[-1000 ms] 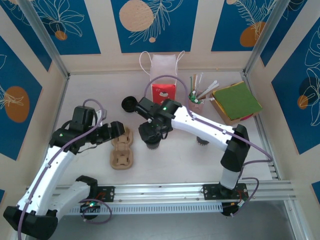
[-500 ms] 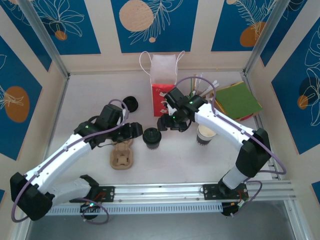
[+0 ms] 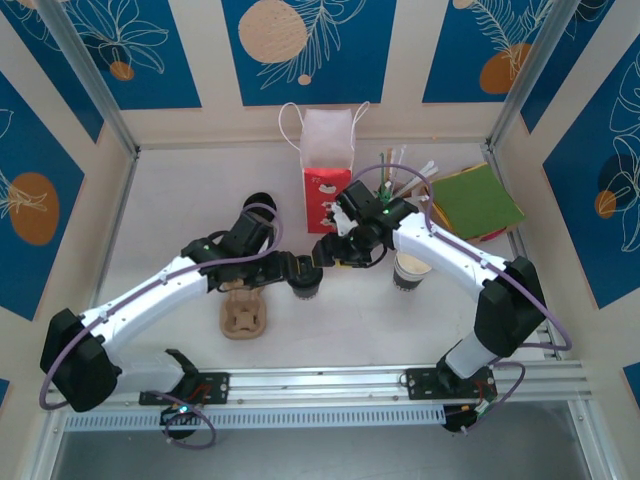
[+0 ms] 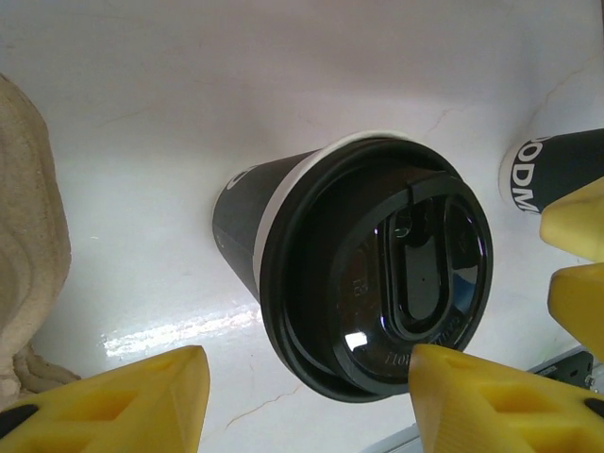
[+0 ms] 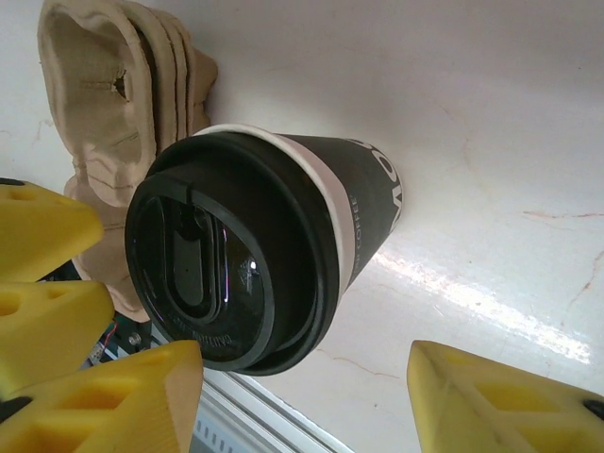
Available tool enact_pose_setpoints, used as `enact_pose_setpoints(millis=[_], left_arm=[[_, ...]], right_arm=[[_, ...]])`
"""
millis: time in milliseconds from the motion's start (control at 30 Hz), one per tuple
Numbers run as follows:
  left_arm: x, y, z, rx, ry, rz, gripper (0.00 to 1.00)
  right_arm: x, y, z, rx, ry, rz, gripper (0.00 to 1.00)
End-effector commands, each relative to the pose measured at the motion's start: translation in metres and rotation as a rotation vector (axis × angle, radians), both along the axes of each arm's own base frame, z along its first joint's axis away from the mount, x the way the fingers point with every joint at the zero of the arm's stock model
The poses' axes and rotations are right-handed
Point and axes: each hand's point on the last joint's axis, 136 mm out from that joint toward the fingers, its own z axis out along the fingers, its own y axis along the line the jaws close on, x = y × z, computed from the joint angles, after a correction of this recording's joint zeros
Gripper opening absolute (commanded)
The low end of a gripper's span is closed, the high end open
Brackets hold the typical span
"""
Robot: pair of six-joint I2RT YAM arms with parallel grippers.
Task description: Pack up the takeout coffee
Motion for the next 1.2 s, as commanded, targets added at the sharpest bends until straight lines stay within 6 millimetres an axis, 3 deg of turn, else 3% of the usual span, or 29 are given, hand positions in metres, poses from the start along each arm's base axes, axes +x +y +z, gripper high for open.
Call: enact_pose_setpoints(millis=[0, 567, 933, 1033, 1100, 1167], left_arm=[[0.006, -0.008, 0.007, 0.011, -0.033, -0.047, 0.57], [0.011, -0.011, -0.001, 0.028, -0.036, -0.066, 0.56], [0.011, -0.011, -0.007, 0.036, -0.028, -0.074, 0.53], [0.011, -0.012, -0.009, 0.041, -0.025, -0.078, 0.5], [0.012, -0.013, -0.009, 0.036, -0.028, -0.082, 0.39], [0.013, -0.015, -0.008, 0.03, -0.031, -0.082, 0.37]], right_arm=[[-0.005, 0.007, -0.001, 0.039, 0.022, 0.01, 0.59], [-0.016, 0.008, -0.035, -0.028, 0.094, 0.04, 0.54], [-0.013, 0.005, -0.044, -0.057, 0.096, 0.036, 0.52], [-0.013, 0.004, -0.044, -0.057, 0.092, 0.035, 0.52], [-0.012, 0.005, -0.04, -0.047, 0.087, 0.037, 0.52], [-0.011, 0.006, -0.034, -0.037, 0.072, 0.04, 0.52]])
